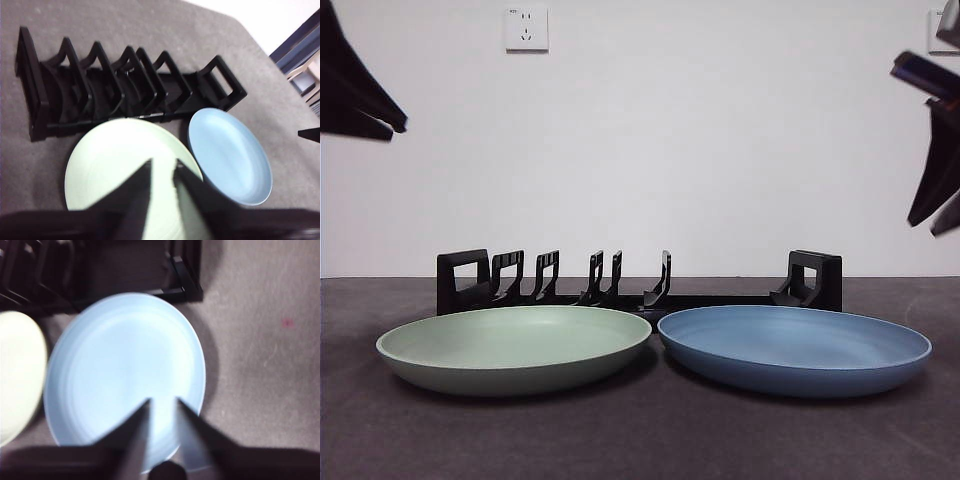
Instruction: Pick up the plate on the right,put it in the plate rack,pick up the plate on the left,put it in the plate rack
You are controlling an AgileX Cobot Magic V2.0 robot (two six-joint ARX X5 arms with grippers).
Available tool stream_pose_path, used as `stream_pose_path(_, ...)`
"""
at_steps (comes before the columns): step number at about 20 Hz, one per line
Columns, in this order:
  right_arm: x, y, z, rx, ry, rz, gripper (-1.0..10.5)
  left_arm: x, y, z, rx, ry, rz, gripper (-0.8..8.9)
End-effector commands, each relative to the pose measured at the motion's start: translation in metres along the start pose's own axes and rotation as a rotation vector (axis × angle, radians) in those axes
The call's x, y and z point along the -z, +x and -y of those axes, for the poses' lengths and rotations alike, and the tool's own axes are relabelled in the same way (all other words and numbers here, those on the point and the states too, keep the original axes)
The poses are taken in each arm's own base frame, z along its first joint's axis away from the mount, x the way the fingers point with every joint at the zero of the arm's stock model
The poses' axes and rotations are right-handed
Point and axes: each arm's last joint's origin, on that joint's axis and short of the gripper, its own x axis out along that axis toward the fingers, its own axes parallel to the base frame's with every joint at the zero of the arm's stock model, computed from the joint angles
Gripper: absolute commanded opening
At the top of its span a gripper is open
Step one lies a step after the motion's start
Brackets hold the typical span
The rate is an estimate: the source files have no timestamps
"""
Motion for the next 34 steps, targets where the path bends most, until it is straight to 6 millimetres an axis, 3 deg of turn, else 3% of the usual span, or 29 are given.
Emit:
stream_pose_path(1,-0.001,0.005,0.001,0.003,-0.013,-0.020,2.6,0.000,0.004,0.004,-0.001,0.036,-0.006,3.15)
stream_pose_path(7,-0.002,0.034,0.010,0.017,-0.003,-0.086,2.5,-0.002,0.011,0.023,0.036,0.104,0.000,3.15)
stream_pose_path(14,0.003,0.075,0.024,0.035,0.025,-0.176,2.5,-0.021,0.007,0.063,0.021,0.288,0.006,3.15)
stream_pose_path(19,0.008,0.093,0.030,0.046,0.044,-0.223,1.1,-0.022,0.007,0.082,0.034,0.350,0.014,3.14)
stream_pose_path(21,0.008,0.094,0.031,0.056,0.046,-0.229,-0.1,-0.019,0.008,0.085,0.045,0.377,-0.003,3.14)
stream_pose_path(27,0.002,0.079,0.025,0.050,0.086,-0.172,-0.1,-0.009,0.010,0.090,0.031,0.469,-0.076,3.15)
stream_pose_path(34,-0.011,0.049,0.002,0.007,0.092,-0.119,-0.1,0.005,0.015,0.113,0.152,0.734,-0.115,3.14)
